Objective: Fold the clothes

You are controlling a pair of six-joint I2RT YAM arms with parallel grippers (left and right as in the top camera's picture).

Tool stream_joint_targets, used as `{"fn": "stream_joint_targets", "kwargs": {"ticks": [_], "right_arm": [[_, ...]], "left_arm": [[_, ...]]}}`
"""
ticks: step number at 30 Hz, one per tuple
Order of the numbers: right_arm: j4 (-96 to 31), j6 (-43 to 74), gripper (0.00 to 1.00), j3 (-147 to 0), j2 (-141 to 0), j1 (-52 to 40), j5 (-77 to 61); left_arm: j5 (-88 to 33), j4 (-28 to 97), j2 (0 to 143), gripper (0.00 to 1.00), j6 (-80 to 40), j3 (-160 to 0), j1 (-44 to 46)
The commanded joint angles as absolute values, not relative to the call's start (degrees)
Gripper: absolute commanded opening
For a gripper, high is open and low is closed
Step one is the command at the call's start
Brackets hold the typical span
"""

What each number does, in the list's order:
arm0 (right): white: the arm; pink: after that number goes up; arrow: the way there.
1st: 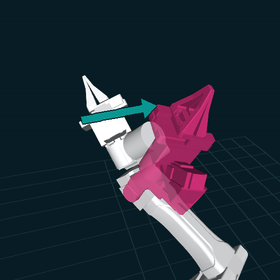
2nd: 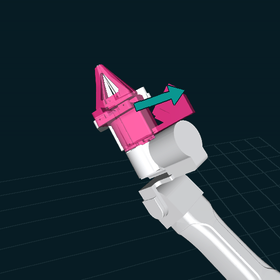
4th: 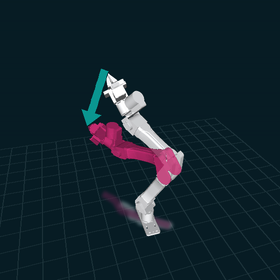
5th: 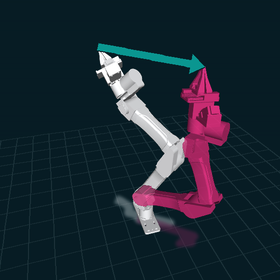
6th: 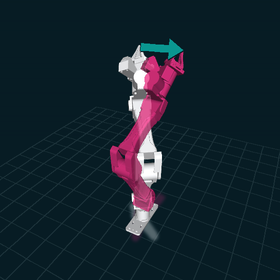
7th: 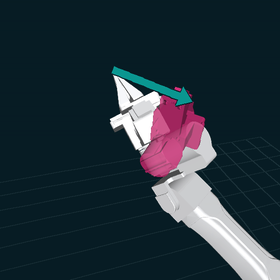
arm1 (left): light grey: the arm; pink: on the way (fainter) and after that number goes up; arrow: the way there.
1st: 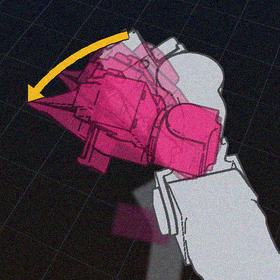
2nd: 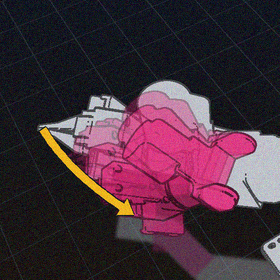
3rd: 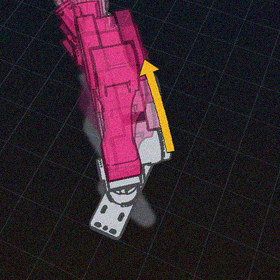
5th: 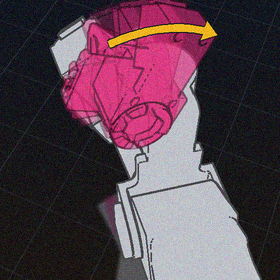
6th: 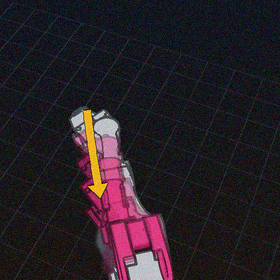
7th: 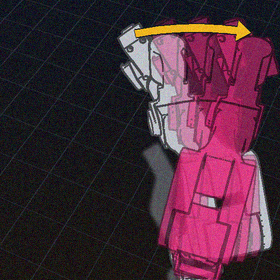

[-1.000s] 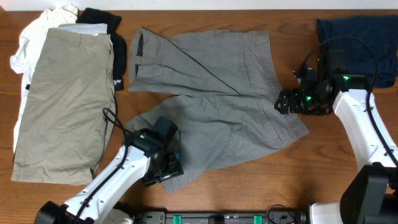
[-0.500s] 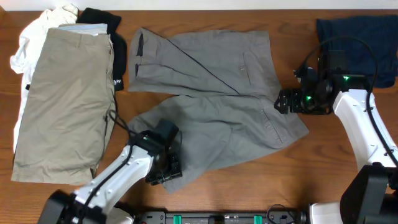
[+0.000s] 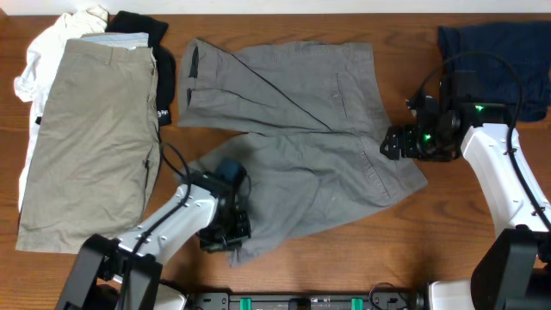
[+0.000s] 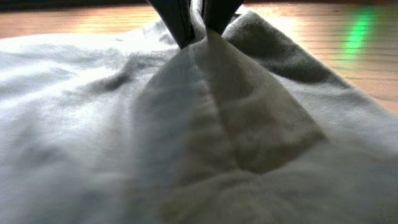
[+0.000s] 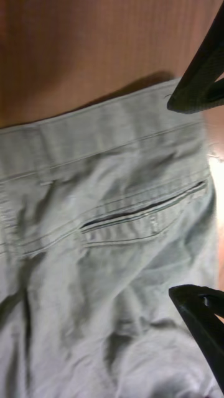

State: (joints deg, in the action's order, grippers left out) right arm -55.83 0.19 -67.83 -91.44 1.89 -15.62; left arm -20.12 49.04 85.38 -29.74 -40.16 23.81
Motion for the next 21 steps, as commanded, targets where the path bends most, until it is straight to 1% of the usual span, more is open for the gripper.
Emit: {"fn": "stream_joint_targets", "kwargs": {"ticks": [1, 3, 8, 11, 15, 19, 21], "right_arm": [[-57.69, 3.25, 0.85, -68.40, -90.70, 1.56, -13.72], [-59.42, 3.51, 0.86, -68.40, -90.70, 1.58, -13.47], [-63.11, 6.79, 0.89, -68.10, -90.70, 1.58, -9.82], [-63.22, 8.45, 0.88, -66.89, -90.70, 1.58, -8.25], [-60.77, 11.22, 0.82, -63.61, -90.70, 1.30, -8.54], [-54.94, 11.64, 0.72, -58.04, -90.70, 0.12, -12.71], [-51.96, 12.71, 0.71, -55.29, -90.70, -0.84, -13.93]], "left_arm": [[-16.43, 50.70, 85.14, 0.06, -24.51, -46.26, 20.32], [-13.67, 51.62, 85.14, 0.06, -23.53, -48.84, 17.65], [-13.39, 51.75, 85.14, 0.06, -19.16, -53.47, 9.50], [-13.39, 51.07, 85.14, 0.06, -17.56, -54.96, 4.64], [-13.45, 50.02, 85.17, 0.06, -17.56, -55.24, -0.08], [-13.43, 50.04, 85.17, 0.06, -17.19, -55.24, -0.84], [-13.45, 50.06, 85.17, 0.06, -17.12, -55.24, -0.84]]}}
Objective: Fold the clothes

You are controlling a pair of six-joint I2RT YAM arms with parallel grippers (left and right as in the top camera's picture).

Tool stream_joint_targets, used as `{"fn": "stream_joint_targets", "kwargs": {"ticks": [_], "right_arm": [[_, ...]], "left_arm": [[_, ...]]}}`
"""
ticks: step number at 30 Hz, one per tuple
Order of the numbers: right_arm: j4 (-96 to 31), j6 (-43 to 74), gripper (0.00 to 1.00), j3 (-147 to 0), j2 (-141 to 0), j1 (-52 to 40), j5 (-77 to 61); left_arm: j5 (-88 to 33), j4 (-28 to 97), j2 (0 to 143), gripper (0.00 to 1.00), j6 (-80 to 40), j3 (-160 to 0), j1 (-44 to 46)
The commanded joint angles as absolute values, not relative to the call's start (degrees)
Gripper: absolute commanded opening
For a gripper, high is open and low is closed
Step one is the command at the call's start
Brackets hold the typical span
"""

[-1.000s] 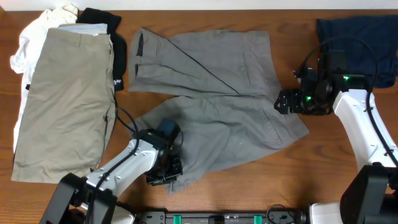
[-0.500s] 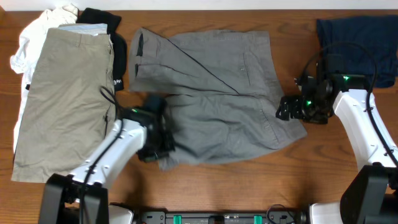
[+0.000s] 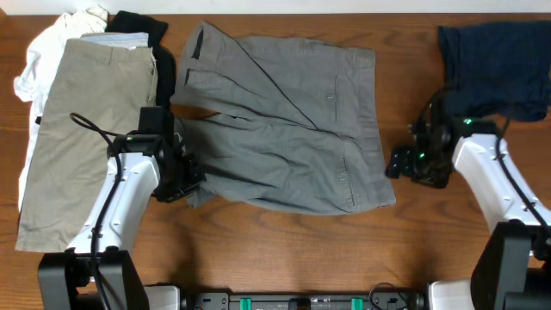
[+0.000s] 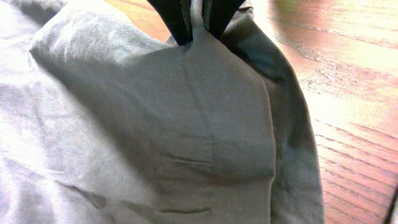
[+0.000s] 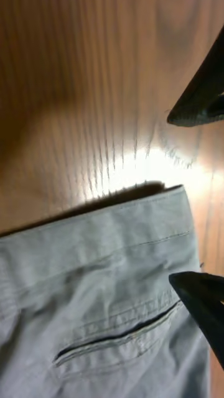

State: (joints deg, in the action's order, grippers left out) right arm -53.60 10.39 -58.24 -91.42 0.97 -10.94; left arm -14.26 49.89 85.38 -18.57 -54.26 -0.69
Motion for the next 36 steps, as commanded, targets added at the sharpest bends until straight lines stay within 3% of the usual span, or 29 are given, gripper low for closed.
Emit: {"fn": "stream_joint_targets", "kwargs": {"ticks": [1, 12, 19, 23, 27, 36], "right_arm": [[-50.48, 14.04, 0.71, -53.78, -90.70, -1.43, -13.96], [-42.09, 21.78, 0.68, -46.17, -90.70, -6.48, -13.72], [-37.26, 27.83, 0.49, -41.21, -90.70, -8.10, -13.30], [-36.27, 28.69, 0.21, -40.99, -90.52, -7.99, -12.14], [-36.32, 28.69, 0.02, -42.35, -89.08, -7.03, -12.29], [-49.54, 20.34, 0.01, -52.60, -80.07, -0.95, -12.21]], "left_arm": [[-13.43, 50.06, 85.17, 0.06, -17.12, -55.24, -0.84], [-13.45, 50.46, 85.17, 0.06, -17.15, -55.22, -0.84], [-13.43, 51.18, 85.19, 0.06, -17.15, -55.20, -0.84], [-13.41, 51.83, 85.19, 0.06, -17.15, -55.20, -0.84], [-13.41, 52.27, 84.97, 0.06, -17.10, -55.24, -0.84], [-13.43, 60.10, 75.61, 0.06, -17.15, -59.75, -0.84]]}}
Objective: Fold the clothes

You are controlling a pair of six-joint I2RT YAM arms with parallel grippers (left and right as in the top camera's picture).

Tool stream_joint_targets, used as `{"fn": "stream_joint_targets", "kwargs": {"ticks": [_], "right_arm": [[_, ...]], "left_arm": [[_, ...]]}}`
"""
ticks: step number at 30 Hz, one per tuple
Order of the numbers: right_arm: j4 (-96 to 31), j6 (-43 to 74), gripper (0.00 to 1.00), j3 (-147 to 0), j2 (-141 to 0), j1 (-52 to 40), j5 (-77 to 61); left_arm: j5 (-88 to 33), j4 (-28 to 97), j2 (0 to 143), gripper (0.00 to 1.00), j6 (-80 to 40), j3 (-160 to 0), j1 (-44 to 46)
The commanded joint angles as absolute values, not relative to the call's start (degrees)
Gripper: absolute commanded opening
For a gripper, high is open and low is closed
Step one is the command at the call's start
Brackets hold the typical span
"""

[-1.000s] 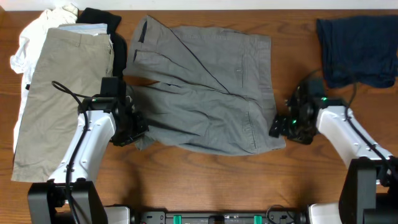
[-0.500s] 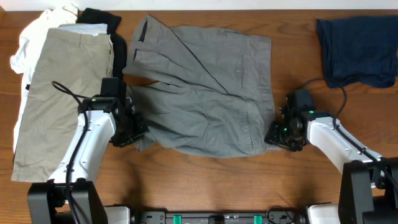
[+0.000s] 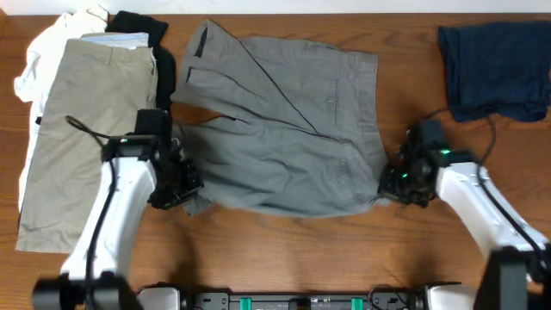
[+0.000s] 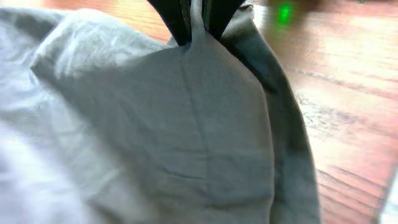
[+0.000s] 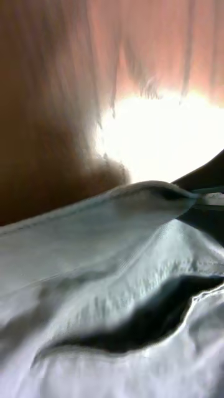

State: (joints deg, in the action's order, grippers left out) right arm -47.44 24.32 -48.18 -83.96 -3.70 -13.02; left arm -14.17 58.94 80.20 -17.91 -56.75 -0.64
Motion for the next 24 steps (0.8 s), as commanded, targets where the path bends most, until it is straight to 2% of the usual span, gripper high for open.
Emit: {"fn": "stream_joint_targets", "kwargs": {"ticks": [1, 10, 18, 24], "right_arm": [[-51.22, 19.35, 0.01, -53.98, -78.96, 0.21, -12.21], [-65.08, 11.64, 0.01, -62.94, -70.26, 7.92, -12.27], [-75.02, 7.94, 0.01, -71.26, -64.66, 8.34, -12.25], [-78.56, 6.02, 0.01, -75.90, -62.94, 8.36, -11.70]], "left_arm": [[-13.41, 60.66, 74.11, 0.06, -17.15, -60.05, -0.84], [-13.39, 66.28, 59.72, 0.06, -17.15, -64.99, -0.84], [-13.39, 74.78, 51.37, 0.06, -17.15, -75.13, -0.84], [-13.10, 75.61, 50.02, 0.06, -17.15, -76.62, -0.84]]}}
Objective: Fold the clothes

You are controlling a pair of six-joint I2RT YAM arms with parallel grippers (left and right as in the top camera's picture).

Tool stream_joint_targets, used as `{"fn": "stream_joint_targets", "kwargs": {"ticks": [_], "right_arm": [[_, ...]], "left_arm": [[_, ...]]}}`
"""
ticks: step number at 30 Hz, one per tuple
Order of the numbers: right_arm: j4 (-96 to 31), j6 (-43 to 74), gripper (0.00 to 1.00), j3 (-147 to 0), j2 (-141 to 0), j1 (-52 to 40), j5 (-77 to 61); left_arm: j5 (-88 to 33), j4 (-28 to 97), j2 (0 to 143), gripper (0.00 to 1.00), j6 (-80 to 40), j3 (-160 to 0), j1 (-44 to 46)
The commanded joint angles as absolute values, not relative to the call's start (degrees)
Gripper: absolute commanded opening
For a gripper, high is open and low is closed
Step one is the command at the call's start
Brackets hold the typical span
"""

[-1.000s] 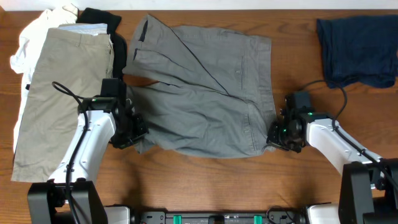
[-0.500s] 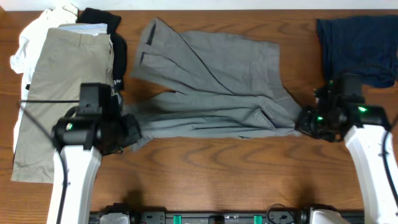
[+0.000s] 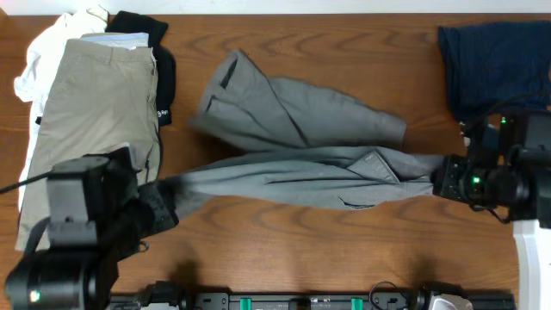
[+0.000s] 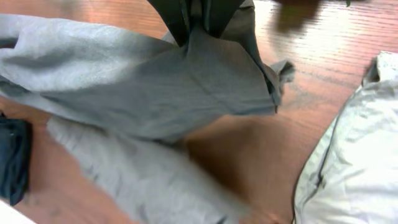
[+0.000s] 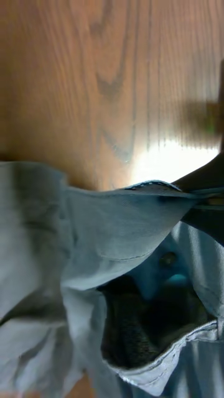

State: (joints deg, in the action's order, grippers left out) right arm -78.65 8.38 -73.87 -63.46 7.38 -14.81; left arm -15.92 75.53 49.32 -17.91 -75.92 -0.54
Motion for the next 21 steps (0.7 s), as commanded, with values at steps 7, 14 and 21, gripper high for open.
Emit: {"fn": "stream_joint_targets", "kwargs": {"ticks": [7, 14, 21], "right_arm": [[-70.54, 5.91, 0.01, -75.96, -66.50, 8.34, -10.92], [-63.29, 5.93, 0.01, -75.96, -75.26, 8.34, -10.94], [-57.45, 5.91, 0.01, -75.96, -85.97, 8.34, -10.94]], "left_arm": [[-12.34, 69.82, 57.58, 0.06, -15.81, -76.62, -0.84], [-12.36, 57.49, 71.22, 0.06, -15.20, -76.62, -0.78], [-12.40, 44.34, 86.24, 0.06, -14.00, -76.62, 0.30]]}}
